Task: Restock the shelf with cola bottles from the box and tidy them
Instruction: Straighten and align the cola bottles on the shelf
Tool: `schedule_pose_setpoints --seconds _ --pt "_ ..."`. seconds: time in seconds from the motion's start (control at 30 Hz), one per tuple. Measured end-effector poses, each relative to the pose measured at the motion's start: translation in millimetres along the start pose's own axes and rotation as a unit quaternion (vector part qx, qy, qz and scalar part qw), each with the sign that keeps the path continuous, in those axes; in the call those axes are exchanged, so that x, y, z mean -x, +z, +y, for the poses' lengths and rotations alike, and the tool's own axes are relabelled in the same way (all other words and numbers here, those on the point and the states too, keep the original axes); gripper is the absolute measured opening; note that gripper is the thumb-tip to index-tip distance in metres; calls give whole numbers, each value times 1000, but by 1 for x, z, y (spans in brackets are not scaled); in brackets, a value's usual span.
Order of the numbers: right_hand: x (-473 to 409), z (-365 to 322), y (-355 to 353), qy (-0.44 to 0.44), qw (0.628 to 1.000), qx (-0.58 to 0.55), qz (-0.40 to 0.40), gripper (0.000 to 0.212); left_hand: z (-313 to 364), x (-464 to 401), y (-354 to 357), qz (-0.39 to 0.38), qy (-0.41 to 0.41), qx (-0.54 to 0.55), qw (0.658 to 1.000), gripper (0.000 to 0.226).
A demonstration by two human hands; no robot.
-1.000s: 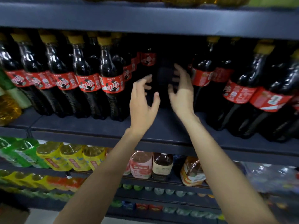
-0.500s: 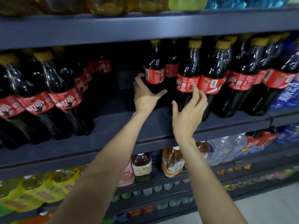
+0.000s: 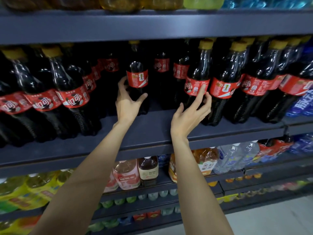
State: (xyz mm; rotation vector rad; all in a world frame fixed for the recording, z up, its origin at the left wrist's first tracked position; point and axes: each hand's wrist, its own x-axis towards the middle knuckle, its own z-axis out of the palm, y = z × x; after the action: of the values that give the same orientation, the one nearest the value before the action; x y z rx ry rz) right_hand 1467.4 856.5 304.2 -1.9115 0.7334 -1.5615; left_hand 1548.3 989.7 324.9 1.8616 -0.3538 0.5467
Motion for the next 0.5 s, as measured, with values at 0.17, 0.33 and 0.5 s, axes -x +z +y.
schedule_pose_setpoints --seconds 0.17,0.33,0.5 --pt "14 -10 -4 -39 974 -177 -139 91 -8 -4 -10 9 -1 -34 999 84" --pt "13 -38 16 -23 929 -253 -270 94 -15 -17 -12 26 -12 -77 997 81" --pt "-4 -57 55 -36 905 -286 -314 97 -21 -37 -8 46 -8 -122 991 75"
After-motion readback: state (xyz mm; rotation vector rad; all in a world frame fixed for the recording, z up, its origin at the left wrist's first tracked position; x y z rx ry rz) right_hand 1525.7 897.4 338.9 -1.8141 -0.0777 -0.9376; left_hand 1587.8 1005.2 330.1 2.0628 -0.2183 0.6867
